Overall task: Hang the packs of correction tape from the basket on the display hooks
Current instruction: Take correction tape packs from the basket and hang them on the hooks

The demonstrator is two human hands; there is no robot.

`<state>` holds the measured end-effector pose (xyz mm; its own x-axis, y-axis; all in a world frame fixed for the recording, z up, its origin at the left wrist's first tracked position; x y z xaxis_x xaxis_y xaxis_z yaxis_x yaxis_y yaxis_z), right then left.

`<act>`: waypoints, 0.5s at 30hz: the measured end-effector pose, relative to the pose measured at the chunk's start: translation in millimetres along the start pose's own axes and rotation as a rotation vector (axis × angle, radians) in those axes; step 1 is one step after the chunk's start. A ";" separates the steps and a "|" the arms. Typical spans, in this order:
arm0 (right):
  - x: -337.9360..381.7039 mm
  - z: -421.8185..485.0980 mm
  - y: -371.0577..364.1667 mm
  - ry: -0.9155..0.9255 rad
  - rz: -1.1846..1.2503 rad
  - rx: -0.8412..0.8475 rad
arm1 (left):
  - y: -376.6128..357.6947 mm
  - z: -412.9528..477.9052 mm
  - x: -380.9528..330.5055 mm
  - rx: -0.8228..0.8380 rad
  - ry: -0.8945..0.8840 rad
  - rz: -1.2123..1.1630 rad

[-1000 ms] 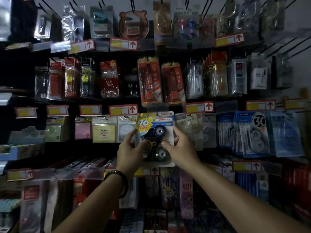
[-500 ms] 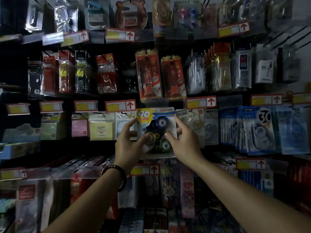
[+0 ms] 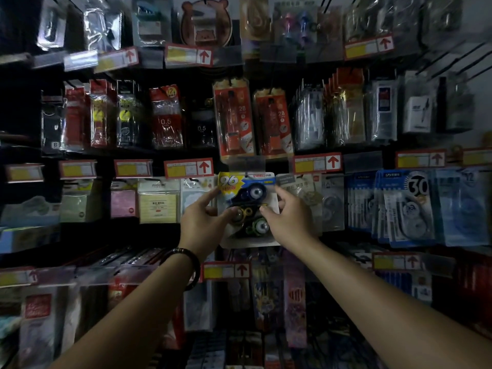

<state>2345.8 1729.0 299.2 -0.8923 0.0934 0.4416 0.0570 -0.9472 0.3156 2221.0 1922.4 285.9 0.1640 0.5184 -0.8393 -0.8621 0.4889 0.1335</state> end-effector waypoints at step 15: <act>8.2 -74.2 16.8 -0.003 -0.101 0.176 | 17.4 -101.0 -10.4 -0.031 -0.159 0.269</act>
<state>2306.2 1691.0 245.8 -0.8963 0.1866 0.4024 0.0445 -0.8648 0.5001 2155.9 1854.7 243.8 -0.0013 0.7307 -0.6827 -0.8983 0.2991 0.3218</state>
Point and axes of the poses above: each hand's wrist, its own z-axis towards the middle knuckle, its own y-axis out of the back of the hand, x = y × z, the point moved 10 cm from there along z, towards the middle knuckle, and after that the axes turned 13 degrees about y, right-handed, at the moved point
